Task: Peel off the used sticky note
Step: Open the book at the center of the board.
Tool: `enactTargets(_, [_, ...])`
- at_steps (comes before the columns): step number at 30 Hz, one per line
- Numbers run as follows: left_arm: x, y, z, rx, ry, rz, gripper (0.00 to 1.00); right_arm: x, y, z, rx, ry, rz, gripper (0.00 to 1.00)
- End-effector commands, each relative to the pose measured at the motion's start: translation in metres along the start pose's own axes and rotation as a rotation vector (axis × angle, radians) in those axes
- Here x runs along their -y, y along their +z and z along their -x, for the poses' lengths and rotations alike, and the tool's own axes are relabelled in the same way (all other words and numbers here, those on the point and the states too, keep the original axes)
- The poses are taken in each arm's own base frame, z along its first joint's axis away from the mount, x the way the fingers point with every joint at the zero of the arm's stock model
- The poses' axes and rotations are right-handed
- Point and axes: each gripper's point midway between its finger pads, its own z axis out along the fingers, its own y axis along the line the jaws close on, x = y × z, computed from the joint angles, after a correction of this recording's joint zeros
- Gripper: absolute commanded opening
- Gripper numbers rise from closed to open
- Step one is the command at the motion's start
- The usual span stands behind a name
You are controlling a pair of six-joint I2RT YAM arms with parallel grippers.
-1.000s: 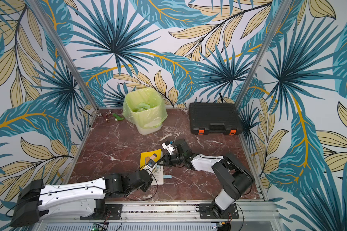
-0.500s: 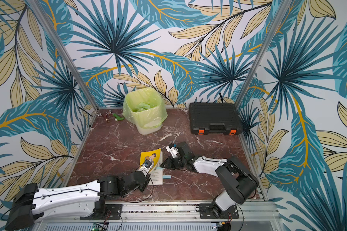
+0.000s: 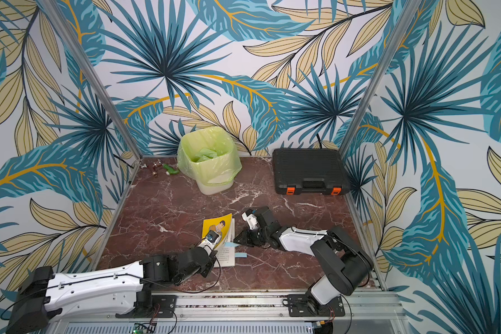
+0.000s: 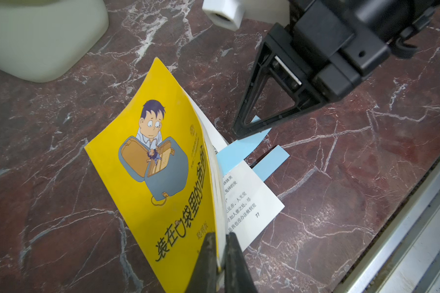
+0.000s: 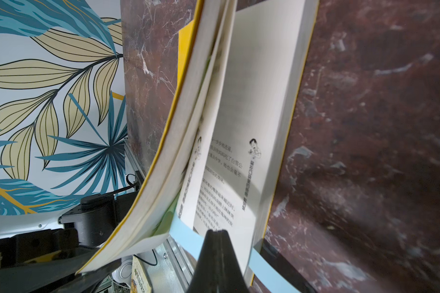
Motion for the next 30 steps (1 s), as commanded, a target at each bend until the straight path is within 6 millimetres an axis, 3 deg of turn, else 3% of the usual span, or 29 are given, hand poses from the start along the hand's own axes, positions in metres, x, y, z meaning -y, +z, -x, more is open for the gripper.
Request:
enactTargets(1, [-0.003,0.003,0.004,0.025,0.001,0.017,0.00,0.006,0.001,-0.003,0.005,0.019,-0.008,0.09])
enactTargets(9, [-0.002,0.005,0.002,0.016,0.001,0.014,0.00,-0.012,0.009,0.007,0.011,0.040,0.093,0.34])
enactTargets(21, [-0.003,0.004,0.003,0.023,-0.004,0.018,0.00,-0.017,0.011,0.010,0.011,0.051,0.128,0.41])
enactTargets(30, [-0.003,0.005,0.003,0.022,-0.001,0.017,0.00,-0.016,0.016,0.011,0.011,0.066,0.141,0.38])
